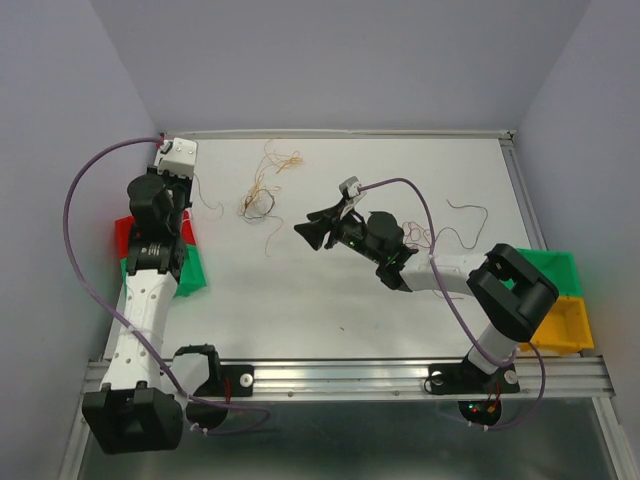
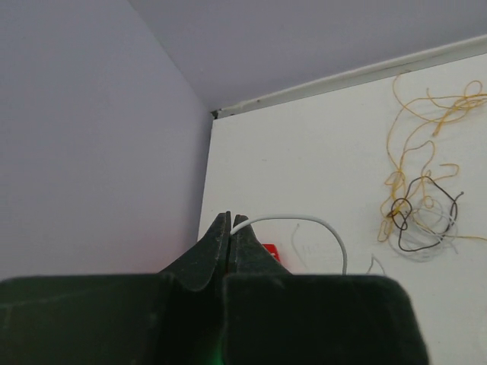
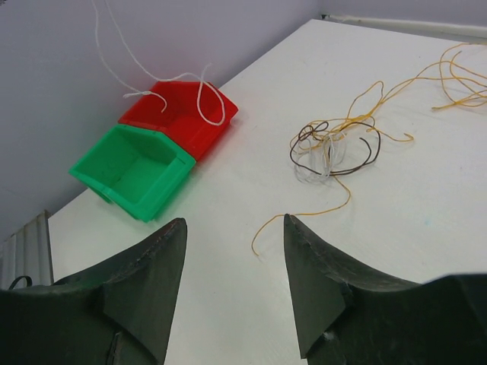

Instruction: Untangle the cables

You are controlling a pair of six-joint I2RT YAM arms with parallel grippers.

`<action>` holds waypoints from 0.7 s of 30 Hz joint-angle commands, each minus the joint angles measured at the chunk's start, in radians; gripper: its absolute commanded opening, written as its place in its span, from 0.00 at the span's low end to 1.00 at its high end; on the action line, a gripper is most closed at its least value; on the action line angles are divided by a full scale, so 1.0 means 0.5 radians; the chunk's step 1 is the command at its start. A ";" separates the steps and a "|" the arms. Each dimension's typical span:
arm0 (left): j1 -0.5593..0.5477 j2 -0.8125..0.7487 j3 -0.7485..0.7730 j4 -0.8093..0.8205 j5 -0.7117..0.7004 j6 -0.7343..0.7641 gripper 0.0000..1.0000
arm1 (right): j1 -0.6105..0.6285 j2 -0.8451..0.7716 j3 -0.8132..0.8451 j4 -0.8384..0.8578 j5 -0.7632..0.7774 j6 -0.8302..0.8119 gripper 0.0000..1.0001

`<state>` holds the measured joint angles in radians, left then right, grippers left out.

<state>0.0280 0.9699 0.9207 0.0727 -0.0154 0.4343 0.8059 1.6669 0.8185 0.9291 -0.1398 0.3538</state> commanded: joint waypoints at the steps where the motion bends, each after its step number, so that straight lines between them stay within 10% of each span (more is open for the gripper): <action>1: 0.225 0.030 -0.028 0.253 0.149 0.009 0.00 | -0.001 -0.051 0.038 0.136 -0.018 -0.042 0.59; 21: 1.125 0.533 -0.114 0.413 1.062 0.159 0.00 | -0.001 -0.036 0.060 0.176 -0.162 0.056 0.58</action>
<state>0.5716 1.2781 0.8246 0.2752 0.4168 0.4576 0.8059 1.6669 0.8185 0.9504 -0.2146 0.3748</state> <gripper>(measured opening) 0.037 0.586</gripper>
